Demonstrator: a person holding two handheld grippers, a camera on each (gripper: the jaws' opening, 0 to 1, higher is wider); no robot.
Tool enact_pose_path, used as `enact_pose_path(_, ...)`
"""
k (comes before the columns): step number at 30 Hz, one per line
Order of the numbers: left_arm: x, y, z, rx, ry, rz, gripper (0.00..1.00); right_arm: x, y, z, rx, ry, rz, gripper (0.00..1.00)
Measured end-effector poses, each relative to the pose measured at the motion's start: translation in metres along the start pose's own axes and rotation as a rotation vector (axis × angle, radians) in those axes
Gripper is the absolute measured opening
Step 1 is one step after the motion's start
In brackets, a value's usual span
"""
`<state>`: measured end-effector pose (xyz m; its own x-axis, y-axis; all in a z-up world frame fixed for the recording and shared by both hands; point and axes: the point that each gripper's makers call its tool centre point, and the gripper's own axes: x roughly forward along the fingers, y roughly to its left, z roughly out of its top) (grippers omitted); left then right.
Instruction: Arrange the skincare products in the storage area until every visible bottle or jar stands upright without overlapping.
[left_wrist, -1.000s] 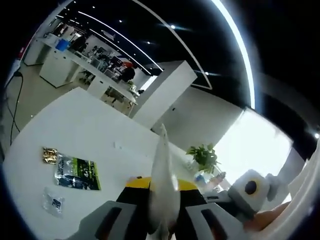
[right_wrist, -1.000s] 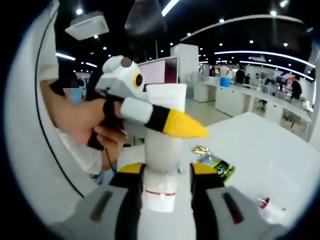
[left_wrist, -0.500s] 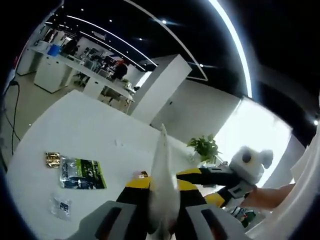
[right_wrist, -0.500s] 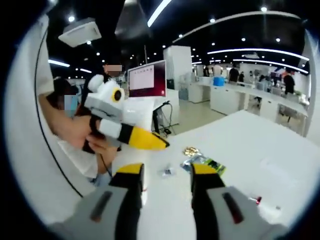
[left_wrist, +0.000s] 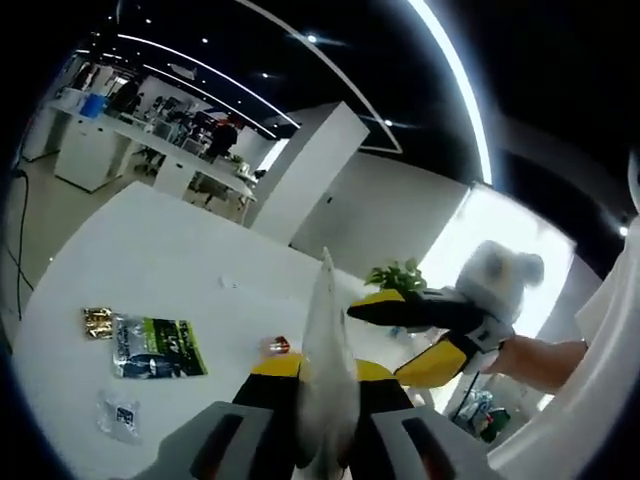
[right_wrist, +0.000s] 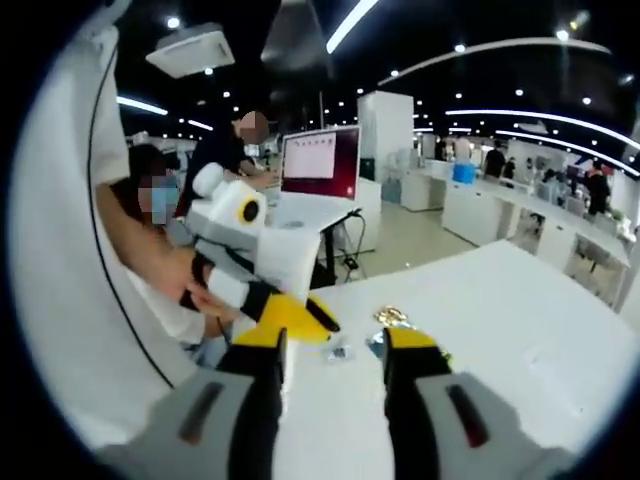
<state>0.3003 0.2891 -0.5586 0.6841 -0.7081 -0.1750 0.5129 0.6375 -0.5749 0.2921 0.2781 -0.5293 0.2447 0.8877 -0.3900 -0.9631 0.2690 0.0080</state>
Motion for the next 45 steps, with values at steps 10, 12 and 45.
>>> enact_pose_path(10, 0.002, -0.004, -0.004, 0.037, 0.019, -0.021, 0.13, 0.001, 0.006, 0.019, -0.082, 0.010, 0.071, 0.40)
enact_pose_path(12, 0.002, -0.005, -0.006, 0.047, 0.025, -0.023, 0.13, 0.002, 0.008, 0.020, -0.099, 0.021, 0.089, 0.40)
enact_pose_path(45, 0.011, -0.026, -0.037, 0.312, 0.130, -0.131, 0.13, -0.007, 0.038, 0.014, -0.262, 0.233, 0.440, 0.37)
